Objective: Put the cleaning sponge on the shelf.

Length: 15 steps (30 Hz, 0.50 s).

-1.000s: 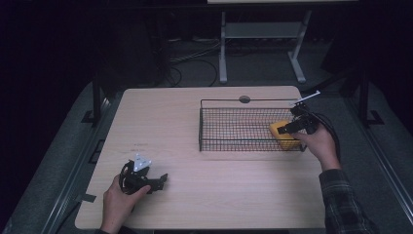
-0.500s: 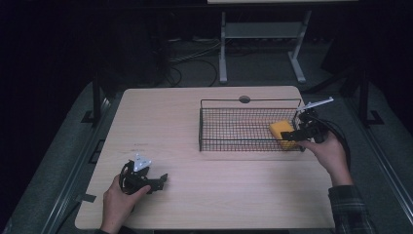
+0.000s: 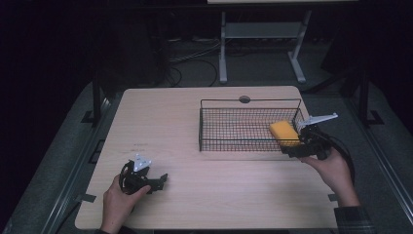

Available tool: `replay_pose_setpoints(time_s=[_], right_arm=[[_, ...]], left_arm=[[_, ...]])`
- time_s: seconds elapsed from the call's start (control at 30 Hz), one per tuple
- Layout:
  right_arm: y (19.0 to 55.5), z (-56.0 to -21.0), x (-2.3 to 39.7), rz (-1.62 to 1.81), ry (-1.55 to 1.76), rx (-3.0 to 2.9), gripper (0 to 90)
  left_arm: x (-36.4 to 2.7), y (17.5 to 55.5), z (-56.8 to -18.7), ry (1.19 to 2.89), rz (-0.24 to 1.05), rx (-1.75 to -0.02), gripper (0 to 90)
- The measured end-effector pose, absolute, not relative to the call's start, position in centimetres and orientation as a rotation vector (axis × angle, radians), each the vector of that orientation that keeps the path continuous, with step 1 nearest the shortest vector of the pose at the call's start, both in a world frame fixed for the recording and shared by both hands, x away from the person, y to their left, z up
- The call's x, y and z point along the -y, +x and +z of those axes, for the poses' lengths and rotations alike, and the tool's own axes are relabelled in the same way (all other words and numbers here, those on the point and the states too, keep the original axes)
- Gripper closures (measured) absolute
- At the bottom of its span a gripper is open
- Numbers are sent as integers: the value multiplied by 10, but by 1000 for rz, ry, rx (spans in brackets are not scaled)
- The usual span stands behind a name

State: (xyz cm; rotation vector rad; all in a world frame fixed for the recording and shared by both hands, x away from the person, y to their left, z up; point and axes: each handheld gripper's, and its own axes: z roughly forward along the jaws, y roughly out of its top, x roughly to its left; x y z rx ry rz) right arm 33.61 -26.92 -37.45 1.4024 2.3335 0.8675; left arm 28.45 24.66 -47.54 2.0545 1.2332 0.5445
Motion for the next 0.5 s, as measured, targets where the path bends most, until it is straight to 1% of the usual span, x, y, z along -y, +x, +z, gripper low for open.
replay_pose_setpoints(time_s=[0.1,0.27,0.5], right_arm=[[325,-381,265,868,1385,-2349,165],[316,-387,262,868,1365,-2356,162],[301,-407,262,885,1348,-2379,145]], left_arm=[[-246,285,-476,2050,547,-1234,129],[-247,284,-475,2053,545,-1233,129],[-247,285,-476,2054,547,-1231,129]])
